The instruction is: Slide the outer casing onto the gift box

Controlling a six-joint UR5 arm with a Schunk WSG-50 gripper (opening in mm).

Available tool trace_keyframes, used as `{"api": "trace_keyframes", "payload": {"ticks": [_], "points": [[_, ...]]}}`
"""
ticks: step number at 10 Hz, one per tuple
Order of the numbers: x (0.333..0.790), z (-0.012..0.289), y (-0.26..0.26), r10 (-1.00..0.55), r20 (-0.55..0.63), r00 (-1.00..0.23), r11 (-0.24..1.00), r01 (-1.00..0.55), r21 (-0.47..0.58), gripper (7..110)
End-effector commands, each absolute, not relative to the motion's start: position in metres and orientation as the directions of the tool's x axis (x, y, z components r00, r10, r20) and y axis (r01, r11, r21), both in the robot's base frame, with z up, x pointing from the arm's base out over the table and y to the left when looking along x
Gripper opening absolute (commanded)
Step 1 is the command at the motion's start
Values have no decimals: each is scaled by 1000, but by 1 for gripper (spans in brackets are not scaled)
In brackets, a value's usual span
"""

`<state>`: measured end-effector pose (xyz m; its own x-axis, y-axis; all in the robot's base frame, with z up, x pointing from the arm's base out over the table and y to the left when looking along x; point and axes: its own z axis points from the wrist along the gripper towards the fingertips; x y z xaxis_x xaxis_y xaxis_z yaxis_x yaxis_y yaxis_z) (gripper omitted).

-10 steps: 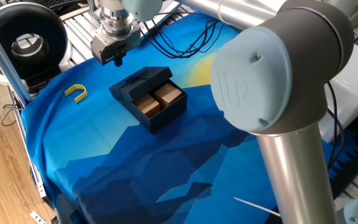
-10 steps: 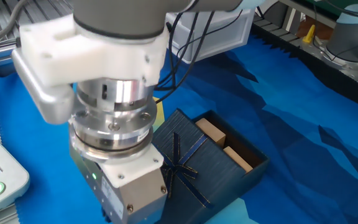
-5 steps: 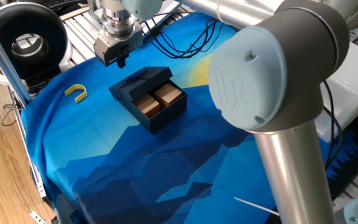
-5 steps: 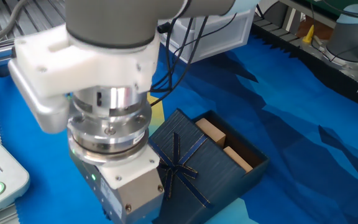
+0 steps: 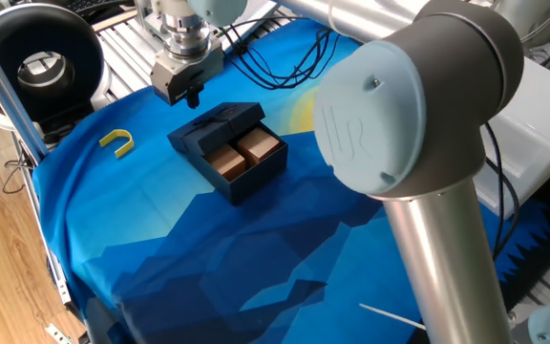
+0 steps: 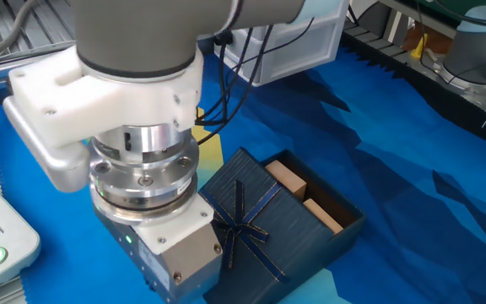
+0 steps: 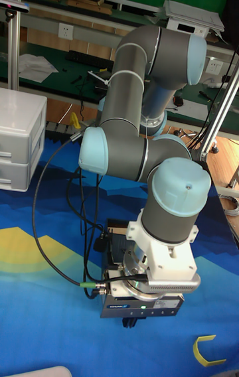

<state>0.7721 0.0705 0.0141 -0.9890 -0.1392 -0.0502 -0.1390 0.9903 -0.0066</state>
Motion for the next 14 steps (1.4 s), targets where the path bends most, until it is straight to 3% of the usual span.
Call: {"api": "trace_keyframes", "payload": {"ticks": [1,5,8,14], "points": [[772,16,74,-147,-36,-988,989,-148,11,7],[783,9,77,-150,-40,-988,989,-151,7,7],[763,12,76,-169,58,-984,985,-168,26,7],[763,7,76,-152,101,-983,988,-153,-2,7]]}}
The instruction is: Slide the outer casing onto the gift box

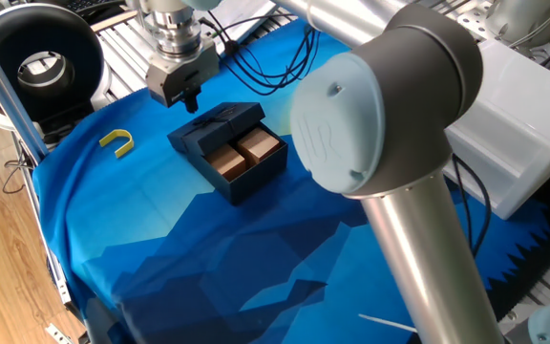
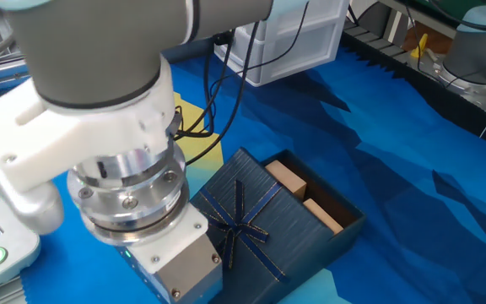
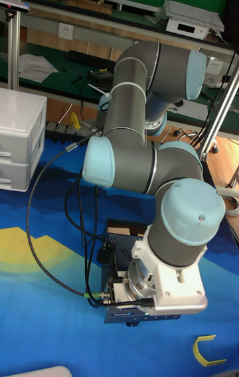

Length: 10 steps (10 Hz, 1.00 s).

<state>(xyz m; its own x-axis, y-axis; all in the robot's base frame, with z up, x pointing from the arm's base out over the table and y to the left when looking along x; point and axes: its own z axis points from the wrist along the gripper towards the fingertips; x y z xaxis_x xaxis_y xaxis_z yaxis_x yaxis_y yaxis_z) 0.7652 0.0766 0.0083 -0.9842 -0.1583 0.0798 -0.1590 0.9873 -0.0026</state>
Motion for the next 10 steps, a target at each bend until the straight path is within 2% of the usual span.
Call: {"api": "trace_keyframes", "payload": {"ticks": [1,4,10], "points": [[759,6,76,-144,118,-982,989,-146,-2,7],[747,7,74,-138,165,-977,990,-140,1,7],[742,4,73,-155,178,-972,988,-156,9,7]]}}
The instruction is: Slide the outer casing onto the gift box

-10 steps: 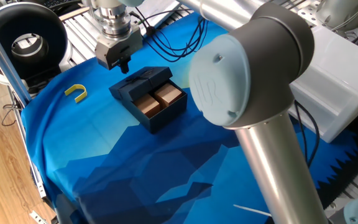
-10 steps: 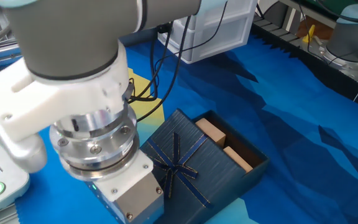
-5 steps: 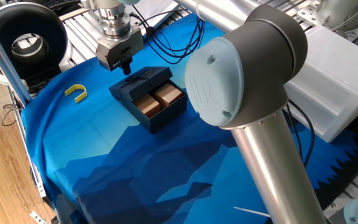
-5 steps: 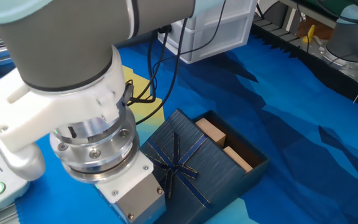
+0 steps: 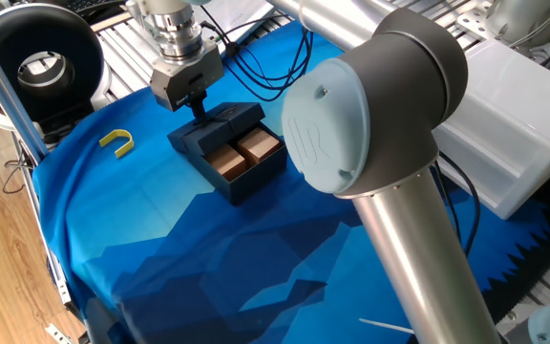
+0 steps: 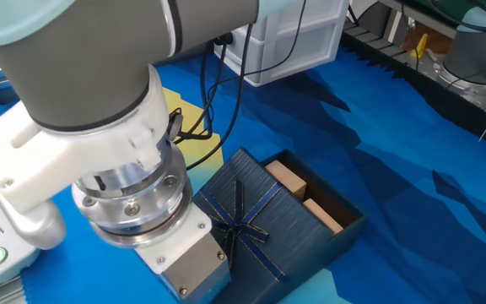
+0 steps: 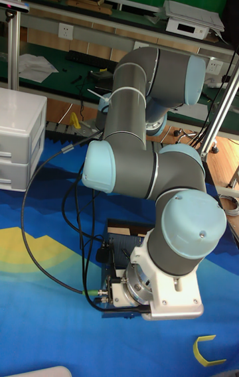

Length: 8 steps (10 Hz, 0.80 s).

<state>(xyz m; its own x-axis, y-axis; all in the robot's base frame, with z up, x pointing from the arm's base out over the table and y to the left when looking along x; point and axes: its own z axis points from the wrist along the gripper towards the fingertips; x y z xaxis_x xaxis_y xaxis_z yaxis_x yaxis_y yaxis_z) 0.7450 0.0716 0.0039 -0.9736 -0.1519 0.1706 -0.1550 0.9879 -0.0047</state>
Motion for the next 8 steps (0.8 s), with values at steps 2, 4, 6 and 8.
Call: {"api": "trace_keyframes", "payload": {"ticks": [2,4,6,8], "points": [[740,5,72,-164,180,-970,986,-163,19,7],[738,8,72,-169,185,-968,986,-167,24,7],[737,10,72,-169,186,-968,986,-167,27,7],[736,13,74,-172,189,-967,985,-168,34,7]]}}
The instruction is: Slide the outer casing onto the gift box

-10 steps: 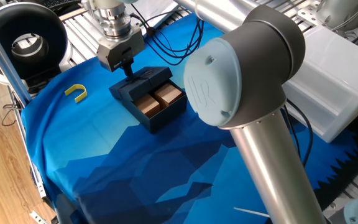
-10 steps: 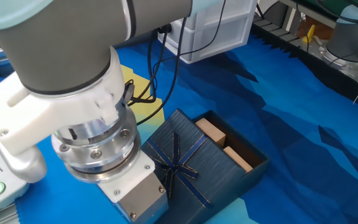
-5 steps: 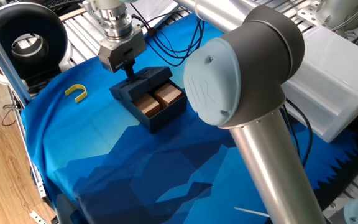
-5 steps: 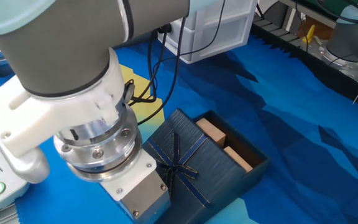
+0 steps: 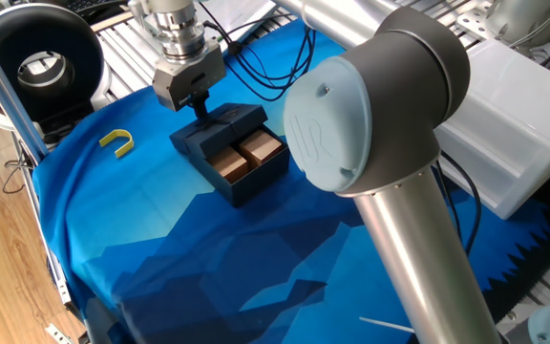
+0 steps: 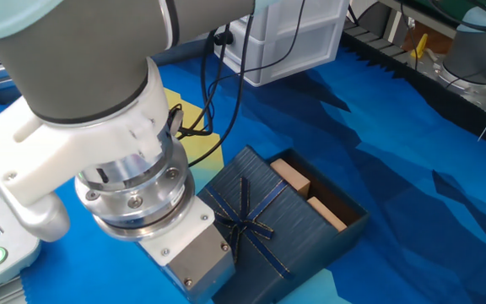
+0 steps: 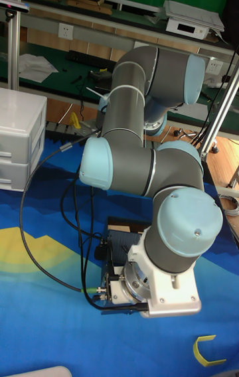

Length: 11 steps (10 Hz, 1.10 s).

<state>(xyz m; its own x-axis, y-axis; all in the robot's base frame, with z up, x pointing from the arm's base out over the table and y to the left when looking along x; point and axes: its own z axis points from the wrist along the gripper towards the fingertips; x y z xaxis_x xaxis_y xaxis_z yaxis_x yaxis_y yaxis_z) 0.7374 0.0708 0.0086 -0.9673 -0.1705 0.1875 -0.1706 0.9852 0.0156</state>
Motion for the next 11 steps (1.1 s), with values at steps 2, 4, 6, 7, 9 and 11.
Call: {"api": "trace_keyframes", "payload": {"ticks": [2,4,6,7,9,11], "points": [[735,15,76,-175,190,-966,985,-170,42,7],[735,16,75,-177,189,-966,984,-171,44,7],[735,19,76,-183,192,-964,983,-176,55,7],[734,20,76,-183,193,-964,983,-175,55,7],[733,22,77,-185,194,-963,982,-177,60,7],[732,26,77,-187,198,-962,982,-178,63,7]]}}
